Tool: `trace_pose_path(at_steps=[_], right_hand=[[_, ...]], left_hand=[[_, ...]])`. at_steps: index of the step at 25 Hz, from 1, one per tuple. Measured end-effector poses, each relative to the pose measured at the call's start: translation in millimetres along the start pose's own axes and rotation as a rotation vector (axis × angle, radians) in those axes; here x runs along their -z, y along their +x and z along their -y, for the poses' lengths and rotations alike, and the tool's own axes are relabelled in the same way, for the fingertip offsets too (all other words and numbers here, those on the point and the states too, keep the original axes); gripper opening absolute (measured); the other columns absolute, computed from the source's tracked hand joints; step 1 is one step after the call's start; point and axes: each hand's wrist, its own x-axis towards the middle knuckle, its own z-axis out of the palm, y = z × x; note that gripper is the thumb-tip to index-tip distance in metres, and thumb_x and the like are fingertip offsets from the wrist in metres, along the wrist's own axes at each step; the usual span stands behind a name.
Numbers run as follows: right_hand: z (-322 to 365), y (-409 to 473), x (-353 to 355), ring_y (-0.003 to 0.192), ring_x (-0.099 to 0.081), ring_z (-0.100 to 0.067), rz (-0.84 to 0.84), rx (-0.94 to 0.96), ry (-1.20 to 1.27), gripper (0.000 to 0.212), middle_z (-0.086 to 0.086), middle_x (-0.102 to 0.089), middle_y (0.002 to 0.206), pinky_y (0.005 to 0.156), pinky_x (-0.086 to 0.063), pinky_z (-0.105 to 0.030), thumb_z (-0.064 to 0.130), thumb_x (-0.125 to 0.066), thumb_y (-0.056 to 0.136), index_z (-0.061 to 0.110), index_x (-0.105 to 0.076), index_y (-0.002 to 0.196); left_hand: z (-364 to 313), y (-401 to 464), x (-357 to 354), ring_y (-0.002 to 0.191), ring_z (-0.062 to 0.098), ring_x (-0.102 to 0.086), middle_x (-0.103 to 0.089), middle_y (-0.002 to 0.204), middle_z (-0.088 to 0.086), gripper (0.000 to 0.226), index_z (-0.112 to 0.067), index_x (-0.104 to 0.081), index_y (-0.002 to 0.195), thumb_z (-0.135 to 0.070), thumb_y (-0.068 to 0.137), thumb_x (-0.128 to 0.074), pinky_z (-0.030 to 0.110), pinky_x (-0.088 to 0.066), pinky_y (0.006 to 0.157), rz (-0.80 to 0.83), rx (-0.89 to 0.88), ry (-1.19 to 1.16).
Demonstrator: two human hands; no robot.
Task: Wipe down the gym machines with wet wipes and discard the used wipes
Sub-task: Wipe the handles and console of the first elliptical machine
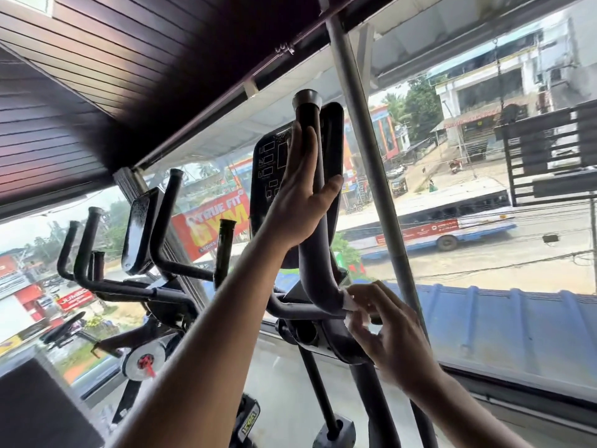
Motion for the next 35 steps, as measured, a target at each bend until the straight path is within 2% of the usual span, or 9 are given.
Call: trace_pose_path(at_steps=[2,6,9,11,14,19,23,29,35], right_hand=[[-4,7,6,0.082,-0.07,-0.011,-0.044,-0.115,0.088,0.025,0.013,-0.068,0.1,0.069,-0.059,-0.035,0.01,-0.073,0.092,0.029,-0.069,0.108],[27,12,-7,0.08,-0.071,-0.014,-0.112,-0.144,0.268,0.019,0.01,-0.067,0.096,0.067,-0.059,-0.026,0.015,-0.069,0.097,0.026,-0.073,0.111],[24,0,-21,0.08,-0.064,-0.006,-0.148,-0.049,0.146,0.022,0.011,-0.057,0.093,0.064,-0.052,-0.015,0.002,-0.064,0.097,0.015,-0.073,0.112],[3,-4,-23,0.08,-0.059,-0.005,-0.143,-0.034,0.088,0.023,0.01,-0.053,0.093,0.065,-0.047,-0.011,0.005,-0.061,0.097,0.014,-0.072,0.116],[-29,-9,-28,0.08,-0.058,-0.005,-0.093,-0.083,0.007,0.028,0.011,-0.05,0.094,0.071,-0.049,-0.016,0.008,-0.061,0.099,0.02,-0.071,0.122],[-78,-18,-33,0.072,-0.06,-0.006,-0.06,-0.237,-0.056,0.028,0.008,-0.05,0.091,0.071,-0.054,-0.027,0.01,-0.062,0.1,0.022,-0.071,0.123],[-107,-19,-41,0.073,-0.062,-0.014,0.019,-0.351,-0.118,0.026,0.007,-0.049,0.09,0.074,-0.056,-0.033,0.012,-0.06,0.101,0.026,-0.073,0.119],[-136,-16,-44,0.084,-0.057,-0.018,0.123,-0.547,-0.228,0.028,0.001,-0.054,0.09,0.072,-0.031,-0.018,0.009,-0.052,0.102,0.024,-0.073,0.113],[-126,-12,-45,0.089,-0.07,-0.029,0.072,-0.693,-0.158,0.024,0.006,-0.059,0.091,0.074,-0.049,-0.028,0.013,-0.053,0.102,0.023,-0.074,0.107]], left_hand=[[4,0,1,0.136,-0.024,0.023,0.019,0.172,0.001,0.087,-0.017,0.001,0.166,-0.023,0.105,-0.06,-0.007,0.008,0.105,0.025,-0.012,0.0],[4,0,0,0.129,-0.035,0.022,0.019,0.172,-0.008,0.086,-0.026,-0.002,0.167,-0.03,0.104,-0.061,0.025,-0.014,0.128,0.015,-0.002,-0.065],[-4,-22,-10,0.145,-0.02,0.019,0.013,0.174,-0.002,0.081,-0.022,-0.006,0.166,-0.04,0.104,-0.055,0.004,0.003,0.117,-0.062,0.005,0.005],[-4,-47,-21,0.158,0.003,0.011,0.01,0.174,-0.002,0.083,-0.02,-0.009,0.167,-0.043,0.101,-0.055,0.016,0.001,0.125,-0.109,-0.031,0.019],[0,-63,-31,0.161,0.014,0.004,0.003,0.175,0.003,0.08,-0.014,-0.015,0.166,-0.043,0.102,-0.053,0.024,-0.003,0.129,-0.175,-0.064,-0.002],[1,-62,-32,0.161,0.018,0.002,0.0,0.175,0.007,0.076,-0.01,-0.018,0.165,-0.04,0.103,-0.052,0.024,-0.004,0.128,-0.193,-0.081,-0.001],[-1,-63,-31,0.16,0.011,0.002,0.0,0.175,0.005,0.075,-0.013,-0.019,0.165,-0.033,0.103,-0.056,0.008,-0.003,0.12,-0.182,-0.053,-0.038],[-1,-65,-34,0.161,0.012,-0.003,-0.007,0.174,0.004,0.071,-0.012,-0.026,0.163,-0.042,0.103,-0.049,0.01,-0.007,0.121,-0.24,-0.063,-0.073],[-1,-67,-35,0.16,0.008,-0.003,-0.008,0.174,0.001,0.07,-0.014,-0.029,0.163,-0.043,0.102,-0.048,0.01,-0.008,0.121,-0.243,-0.042,-0.118]])
